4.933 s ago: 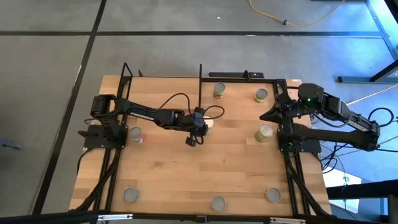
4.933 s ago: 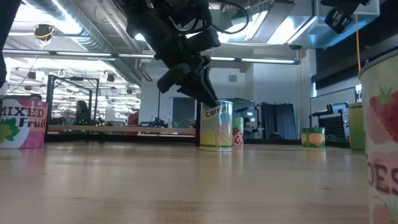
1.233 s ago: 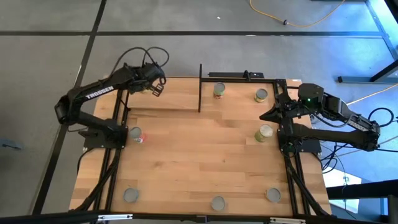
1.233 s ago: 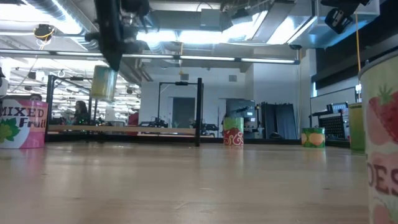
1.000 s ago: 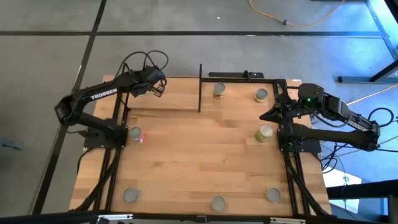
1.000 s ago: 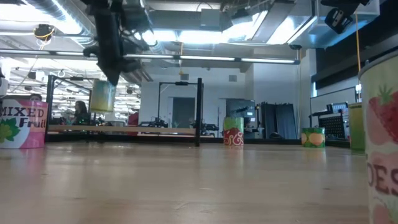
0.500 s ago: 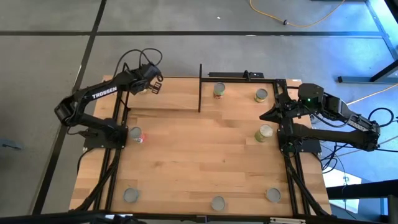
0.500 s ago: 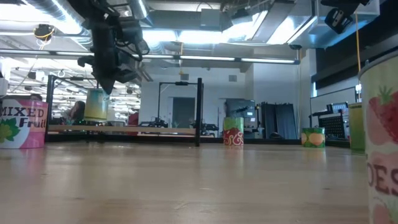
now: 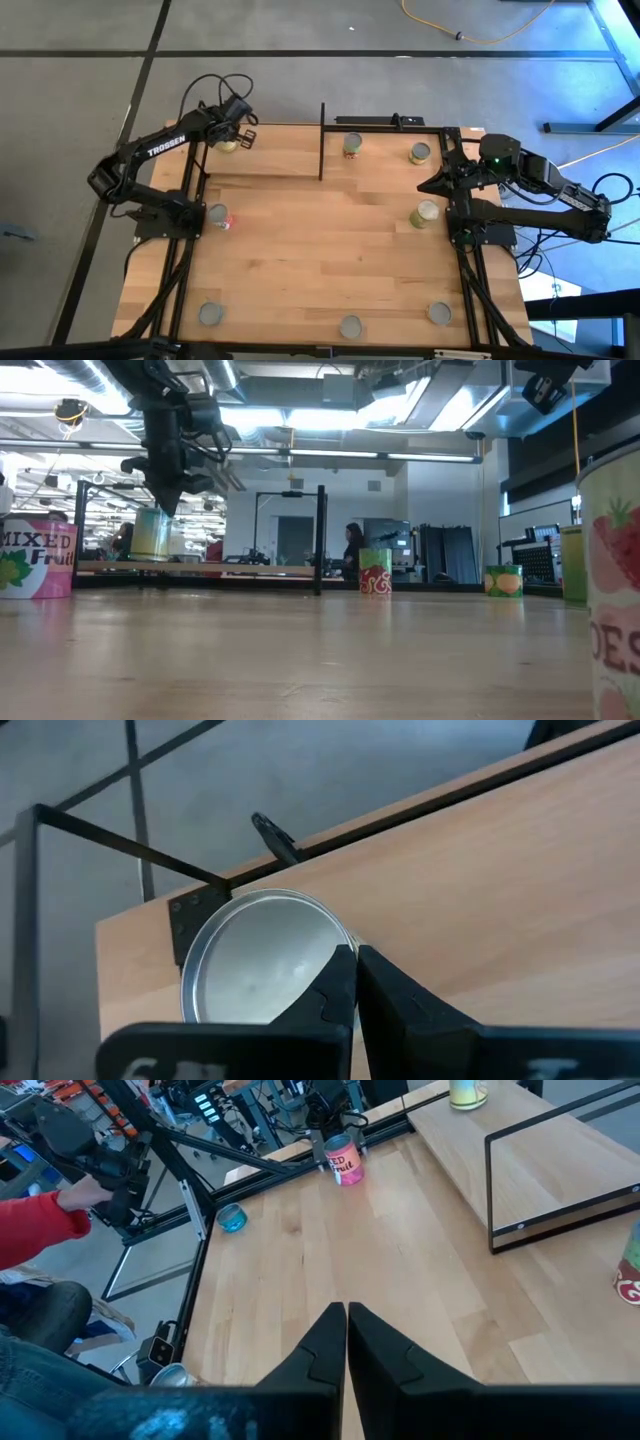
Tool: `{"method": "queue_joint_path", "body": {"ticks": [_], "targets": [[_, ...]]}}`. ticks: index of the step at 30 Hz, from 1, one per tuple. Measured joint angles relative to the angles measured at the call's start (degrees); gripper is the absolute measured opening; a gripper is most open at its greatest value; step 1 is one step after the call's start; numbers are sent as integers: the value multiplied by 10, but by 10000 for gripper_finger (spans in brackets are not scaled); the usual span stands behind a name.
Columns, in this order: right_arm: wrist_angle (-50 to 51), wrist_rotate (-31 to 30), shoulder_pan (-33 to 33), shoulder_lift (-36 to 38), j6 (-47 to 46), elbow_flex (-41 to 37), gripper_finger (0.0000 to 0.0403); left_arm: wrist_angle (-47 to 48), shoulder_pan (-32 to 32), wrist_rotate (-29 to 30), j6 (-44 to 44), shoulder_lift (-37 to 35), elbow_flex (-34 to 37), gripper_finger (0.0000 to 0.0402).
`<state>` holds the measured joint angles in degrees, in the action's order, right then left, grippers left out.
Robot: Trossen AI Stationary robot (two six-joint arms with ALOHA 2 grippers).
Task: Pick and place cans onto a shelf
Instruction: Put the canned carrot on the shelf
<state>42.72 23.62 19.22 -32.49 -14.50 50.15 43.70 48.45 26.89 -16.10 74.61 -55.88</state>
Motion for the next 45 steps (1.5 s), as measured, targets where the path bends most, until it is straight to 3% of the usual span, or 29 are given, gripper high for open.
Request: {"method": "queue_joint_path", "body": {"ticks": [9,19,24,33,39,45], "targets": [[0,0,0,0,0,0,19,-1,2,-11,4,0,0,2],[0,0,0,0,-3,0,19,-1,2,-15,3,0,0,38],[0,0,0,0,-3,0,19,0,2,-15,3,0,-1,38],[0,0,0,0,-4,0,19,14,-20,-15,32,0,-74,37],[0,0,0,0,-4,0,19,111,-71,-52,19,0,-128,34],[0,-1,0,0,-2,0,19,215,-121,-73,-27,0,-122,3]]}}
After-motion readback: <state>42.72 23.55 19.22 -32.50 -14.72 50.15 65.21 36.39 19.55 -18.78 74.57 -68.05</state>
